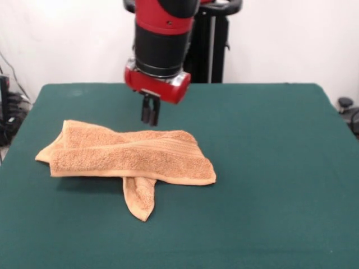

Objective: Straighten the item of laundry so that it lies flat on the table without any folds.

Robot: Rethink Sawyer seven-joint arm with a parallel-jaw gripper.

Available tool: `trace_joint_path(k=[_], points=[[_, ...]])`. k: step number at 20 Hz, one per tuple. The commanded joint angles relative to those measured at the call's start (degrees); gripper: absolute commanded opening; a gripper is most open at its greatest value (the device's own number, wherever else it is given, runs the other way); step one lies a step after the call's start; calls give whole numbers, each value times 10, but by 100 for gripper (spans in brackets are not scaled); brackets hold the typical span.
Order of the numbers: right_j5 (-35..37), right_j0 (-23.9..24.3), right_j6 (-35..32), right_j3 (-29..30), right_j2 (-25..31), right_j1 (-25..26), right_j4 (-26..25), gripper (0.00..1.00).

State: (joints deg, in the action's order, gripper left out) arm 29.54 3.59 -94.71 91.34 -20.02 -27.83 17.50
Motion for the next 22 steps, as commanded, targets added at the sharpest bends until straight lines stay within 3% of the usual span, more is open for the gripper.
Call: trace_joint_path(k=[1, 11, 22], points=[[77, -9, -168, -84, 4, 68, 23, 0], [322, -66, -316, -250, -193, 175, 8, 0], [434, -66, -390, -309, -225, 199, -1, 0]])
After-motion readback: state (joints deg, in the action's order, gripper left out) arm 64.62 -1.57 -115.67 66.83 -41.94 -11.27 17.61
